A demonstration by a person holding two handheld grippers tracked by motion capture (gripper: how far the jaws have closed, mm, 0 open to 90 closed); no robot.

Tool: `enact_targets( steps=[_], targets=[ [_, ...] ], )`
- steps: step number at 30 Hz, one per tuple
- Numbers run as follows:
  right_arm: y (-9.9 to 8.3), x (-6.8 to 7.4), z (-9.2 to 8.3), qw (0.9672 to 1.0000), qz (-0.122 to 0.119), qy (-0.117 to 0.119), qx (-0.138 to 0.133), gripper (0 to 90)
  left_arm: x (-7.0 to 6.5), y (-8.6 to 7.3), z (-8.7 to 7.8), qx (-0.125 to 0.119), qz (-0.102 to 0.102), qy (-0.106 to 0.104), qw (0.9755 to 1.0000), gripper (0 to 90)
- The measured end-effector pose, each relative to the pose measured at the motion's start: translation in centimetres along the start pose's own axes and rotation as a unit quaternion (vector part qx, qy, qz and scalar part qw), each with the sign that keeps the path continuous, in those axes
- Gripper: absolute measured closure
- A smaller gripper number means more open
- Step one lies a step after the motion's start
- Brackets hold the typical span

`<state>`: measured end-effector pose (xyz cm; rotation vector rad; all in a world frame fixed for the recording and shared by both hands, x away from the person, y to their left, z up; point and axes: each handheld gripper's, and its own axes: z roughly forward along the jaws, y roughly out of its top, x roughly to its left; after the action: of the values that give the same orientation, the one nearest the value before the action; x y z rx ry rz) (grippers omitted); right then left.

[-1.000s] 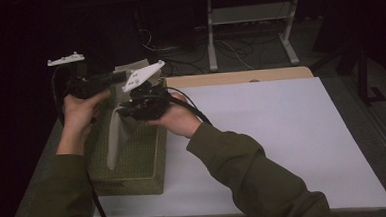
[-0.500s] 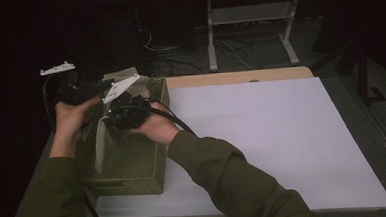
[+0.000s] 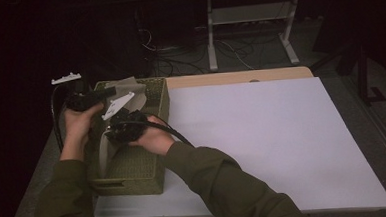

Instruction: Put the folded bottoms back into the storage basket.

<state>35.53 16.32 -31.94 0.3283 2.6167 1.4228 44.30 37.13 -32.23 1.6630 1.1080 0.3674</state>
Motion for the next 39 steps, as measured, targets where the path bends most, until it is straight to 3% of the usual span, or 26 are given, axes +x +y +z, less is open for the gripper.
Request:
enact_targets(
  steps=[5,14,19,24,26,35,39],
  targets=[
    [-1.7,0.3,-0.1,0.9998,0.005,0.008,0.017,81.4,0.3,-0.7,0.9,0.009,-0.014,-0.004,0.9999,77.4],
    [-4.4,0.8,-1.4,0.9990,0.011,0.021,0.039,80.7,0.3,-1.1,1.9,0.021,-0.018,-0.001,0.9996,77.3],
    [-5.0,1.4,-2.7,0.9985,0.009,0.027,0.047,73.9,0.2,-1.2,2.8,0.033,-0.018,-0.004,0.9993,77.2],
    [-5.5,1.6,-4.3,0.9989,0.007,0.030,0.036,64.0,-0.5,-1.0,4.2,0.056,-0.002,0.001,0.9984,77.2],
    [-5.9,1.3,-5.0,0.9993,0.010,0.022,0.028,58.3,-0.8,-0.8,4.6,0.058,0.003,0.002,0.9983,77.2],
    [-7.2,-0.7,-8.5,0.9998,0.021,-0.004,-0.002,50.3,-1.9,0.0,7.0,0.066,0.024,0.019,0.9973,76.8],
    [-7.9,-1.4,-9.8,0.9994,0.027,-0.015,-0.013,48.6,-2.0,0.0,8.4,0.090,0.037,0.039,0.9945,76.4]
  ],
)
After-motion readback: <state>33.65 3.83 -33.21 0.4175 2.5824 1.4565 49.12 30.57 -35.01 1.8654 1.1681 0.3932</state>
